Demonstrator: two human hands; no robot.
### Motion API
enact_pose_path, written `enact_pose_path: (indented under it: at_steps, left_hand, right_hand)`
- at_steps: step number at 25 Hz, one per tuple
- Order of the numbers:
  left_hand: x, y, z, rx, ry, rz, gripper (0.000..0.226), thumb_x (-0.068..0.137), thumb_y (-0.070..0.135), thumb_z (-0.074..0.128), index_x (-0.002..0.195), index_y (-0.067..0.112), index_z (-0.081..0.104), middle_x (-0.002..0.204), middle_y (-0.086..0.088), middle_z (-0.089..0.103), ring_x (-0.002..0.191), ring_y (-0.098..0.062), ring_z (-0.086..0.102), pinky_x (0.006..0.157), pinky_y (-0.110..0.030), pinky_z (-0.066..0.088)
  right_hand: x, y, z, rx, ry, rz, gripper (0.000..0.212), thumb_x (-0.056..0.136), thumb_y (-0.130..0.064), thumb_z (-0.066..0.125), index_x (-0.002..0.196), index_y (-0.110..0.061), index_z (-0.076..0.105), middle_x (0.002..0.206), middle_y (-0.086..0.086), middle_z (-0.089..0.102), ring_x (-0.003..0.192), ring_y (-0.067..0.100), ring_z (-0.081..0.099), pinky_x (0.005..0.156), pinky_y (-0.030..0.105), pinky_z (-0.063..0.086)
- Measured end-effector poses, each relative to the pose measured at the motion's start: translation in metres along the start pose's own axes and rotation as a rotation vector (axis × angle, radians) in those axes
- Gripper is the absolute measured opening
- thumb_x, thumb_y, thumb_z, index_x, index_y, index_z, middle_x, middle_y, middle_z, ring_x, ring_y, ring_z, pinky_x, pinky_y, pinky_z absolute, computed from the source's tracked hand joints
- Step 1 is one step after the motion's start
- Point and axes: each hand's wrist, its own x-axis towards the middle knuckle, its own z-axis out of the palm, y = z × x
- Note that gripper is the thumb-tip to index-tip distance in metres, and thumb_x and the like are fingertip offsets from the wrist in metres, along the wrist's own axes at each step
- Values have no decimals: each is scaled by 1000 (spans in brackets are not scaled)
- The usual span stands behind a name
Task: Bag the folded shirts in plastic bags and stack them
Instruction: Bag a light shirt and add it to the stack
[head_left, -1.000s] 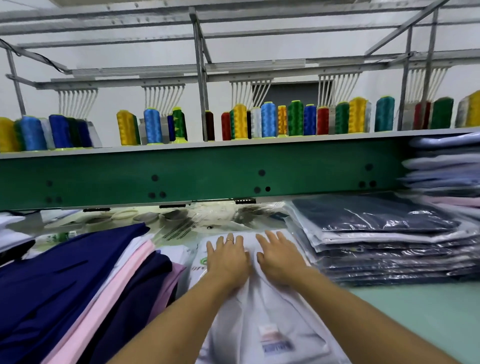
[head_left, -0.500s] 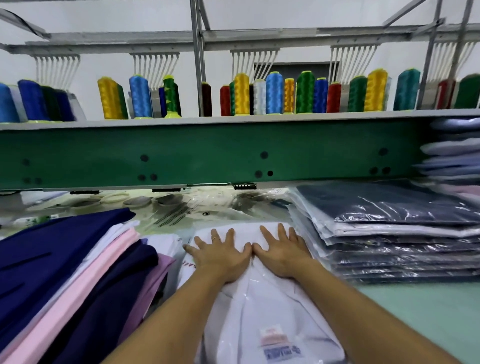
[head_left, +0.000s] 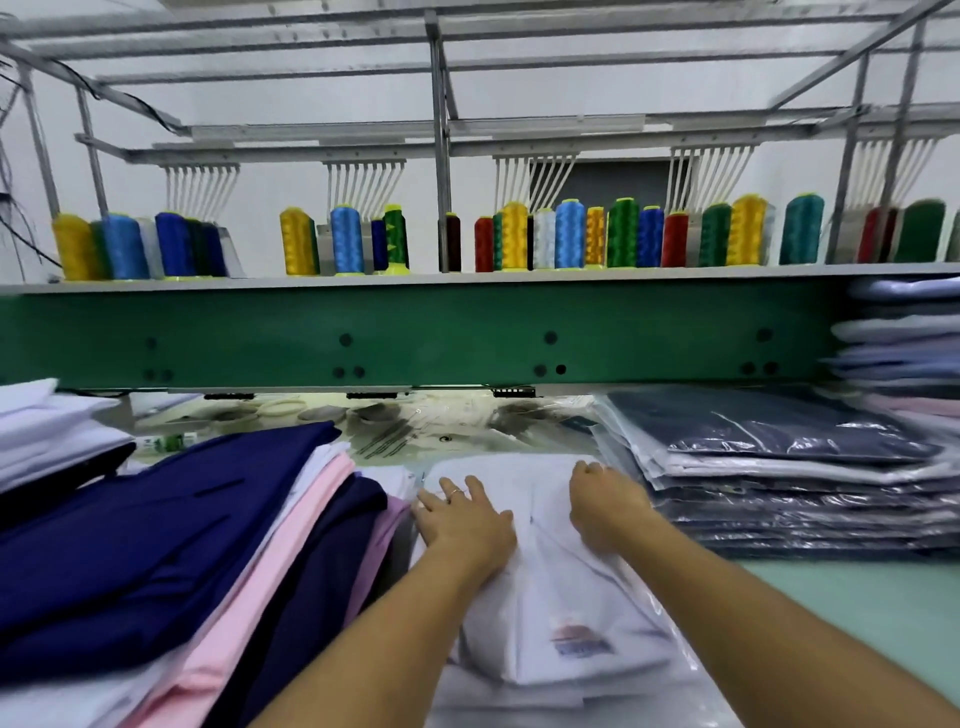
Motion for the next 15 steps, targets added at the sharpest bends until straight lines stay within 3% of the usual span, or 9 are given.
enact_pose_path:
  at_steps: [4, 9, 12, 15]
  left_hand:
    - [-44, 7, 0, -117, 35, 93, 61, 103, 48, 28, 156, 21, 16, 165, -10, 14, 147, -46, 13, 115, -64, 13]
    - [-88, -5, 15, -146, 52, 66, 60, 102, 42, 26, 158, 27, 10, 167, -2, 4, 151, -41, -1, 113, -72, 2]
    - [-103, -24, 32, -263, 80, 28, 66, 100, 56, 25, 159, 29, 10, 168, -2, 0, 152, -37, -3, 118, -62, 4]
    - [-115, -41, 47, -381, 104, 5, 76, 95, 67, 28, 159, 31, 8, 168, -1, -2, 151, -37, 9, 120, -51, 13]
  right_hand:
    - [-39, -21, -2, 172, 2, -148, 64, 100, -20, 40, 159, -16, 18, 160, 9, 29, 144, 33, 33, 112, 47, 37]
    - [-90, -31, 27, 219, -117, -218, 62, 104, -46, 30, 159, -37, 4, 169, 3, 2, 151, 47, 6, 114, 70, 12]
    - [-110, -23, 39, 191, -144, -145, 67, 95, -73, 16, 156, -49, 3, 170, 0, -4, 152, 44, -6, 111, 74, -3]
    - [-121, -10, 43, 204, -132, -92, 74, 87, -83, 16, 154, -54, 2, 170, -1, -6, 153, 41, -8, 113, 70, -2]
